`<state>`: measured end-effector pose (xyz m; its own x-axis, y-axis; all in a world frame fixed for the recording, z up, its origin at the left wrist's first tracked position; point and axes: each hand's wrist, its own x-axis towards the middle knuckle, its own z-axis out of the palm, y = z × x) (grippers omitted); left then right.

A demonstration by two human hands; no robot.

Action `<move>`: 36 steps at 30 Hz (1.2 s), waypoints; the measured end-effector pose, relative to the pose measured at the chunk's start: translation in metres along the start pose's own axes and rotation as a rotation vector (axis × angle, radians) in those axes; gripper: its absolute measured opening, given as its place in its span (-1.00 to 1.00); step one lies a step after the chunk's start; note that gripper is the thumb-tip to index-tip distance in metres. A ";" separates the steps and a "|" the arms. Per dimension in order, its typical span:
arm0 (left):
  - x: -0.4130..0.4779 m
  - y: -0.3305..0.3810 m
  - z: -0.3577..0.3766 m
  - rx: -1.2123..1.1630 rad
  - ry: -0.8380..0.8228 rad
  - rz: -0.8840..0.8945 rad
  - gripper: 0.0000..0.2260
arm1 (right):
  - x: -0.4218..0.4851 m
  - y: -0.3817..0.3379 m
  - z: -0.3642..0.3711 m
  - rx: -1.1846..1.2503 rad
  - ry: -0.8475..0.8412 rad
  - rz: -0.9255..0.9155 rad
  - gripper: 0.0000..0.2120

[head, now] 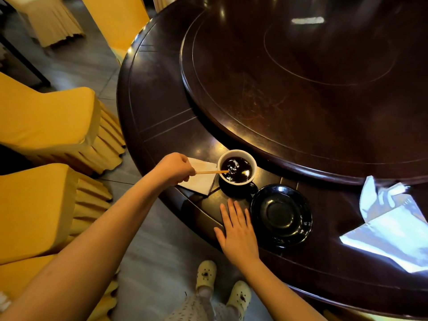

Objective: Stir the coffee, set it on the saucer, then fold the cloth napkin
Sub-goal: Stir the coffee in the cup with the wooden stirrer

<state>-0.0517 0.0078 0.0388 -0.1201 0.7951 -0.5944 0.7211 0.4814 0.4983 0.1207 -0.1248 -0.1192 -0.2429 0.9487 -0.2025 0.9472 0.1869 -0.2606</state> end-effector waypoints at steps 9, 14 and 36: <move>-0.008 -0.003 -0.021 0.028 0.072 0.045 -0.94 | 0.000 0.000 0.003 -0.008 0.057 -0.010 -0.41; -0.011 0.003 -0.017 0.155 0.233 0.217 -0.94 | 0.001 0.001 0.005 -0.013 0.077 -0.014 -0.41; -0.016 -0.069 0.045 0.022 0.303 0.250 -0.95 | 0.000 0.000 0.003 -0.034 0.072 -0.008 -0.40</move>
<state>-0.0693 -0.0551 -0.0144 -0.1321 0.9614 -0.2414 0.7679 0.2532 0.5884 0.1199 -0.1258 -0.1214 -0.2361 0.9627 -0.1321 0.9520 0.2020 -0.2300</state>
